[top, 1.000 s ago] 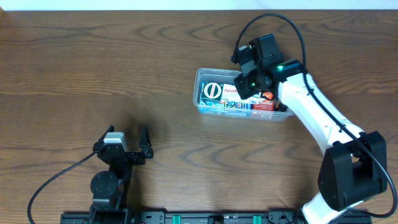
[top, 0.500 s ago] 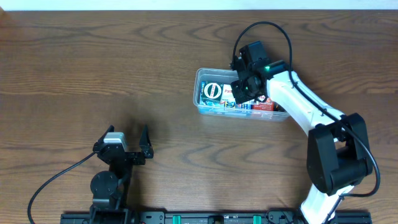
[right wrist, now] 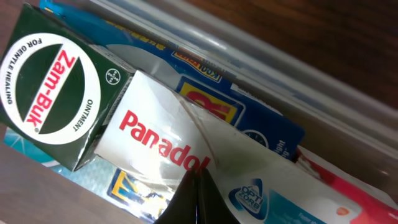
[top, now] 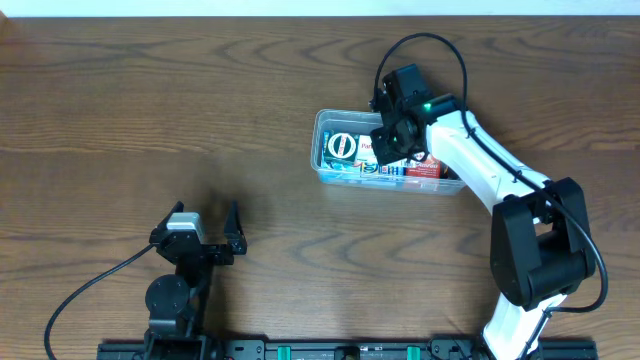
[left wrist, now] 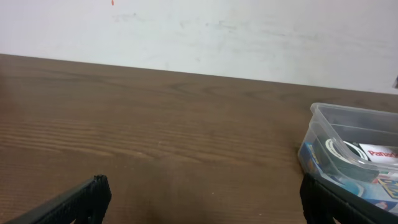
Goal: Pack container
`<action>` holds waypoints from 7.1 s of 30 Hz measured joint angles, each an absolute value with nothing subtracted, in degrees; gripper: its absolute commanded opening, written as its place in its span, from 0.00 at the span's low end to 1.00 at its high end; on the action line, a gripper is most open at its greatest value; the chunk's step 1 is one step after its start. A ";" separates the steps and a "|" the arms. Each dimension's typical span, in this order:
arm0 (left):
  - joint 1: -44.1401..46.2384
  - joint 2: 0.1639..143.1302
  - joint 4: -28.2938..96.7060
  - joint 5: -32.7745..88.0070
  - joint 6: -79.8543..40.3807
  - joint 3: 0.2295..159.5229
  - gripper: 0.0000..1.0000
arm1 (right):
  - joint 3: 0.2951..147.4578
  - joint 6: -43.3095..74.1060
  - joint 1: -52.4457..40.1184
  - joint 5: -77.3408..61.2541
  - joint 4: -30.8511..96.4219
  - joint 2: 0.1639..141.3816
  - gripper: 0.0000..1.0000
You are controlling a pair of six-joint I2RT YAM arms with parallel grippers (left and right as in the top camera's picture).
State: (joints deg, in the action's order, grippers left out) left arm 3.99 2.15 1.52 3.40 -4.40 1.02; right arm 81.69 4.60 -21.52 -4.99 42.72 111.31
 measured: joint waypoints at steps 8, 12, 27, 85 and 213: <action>3.99 2.15 1.50 3.40 -4.38 1.02 0.98 | 83.92 4.62 -21.34 -3.79 44.36 106.04 0.01; 3.99 2.15 1.52 3.40 -4.38 1.02 0.98 | 84.71 4.89 -20.53 -3.79 46.41 104.20 0.01; 3.99 2.15 1.50 3.40 -4.40 1.02 0.98 | 81.54 6.15 -19.18 -2.09 46.85 108.90 0.01; 3.99 2.15 1.52 3.40 -4.40 1.02 0.98 | 94.39 7.09 -14.41 -1.34 82.96 18.65 0.07; 3.99 2.15 1.52 3.40 -4.40 1.02 0.98 | 0.51 -6.04 -14.41 11.49 2.96 0.73 0.99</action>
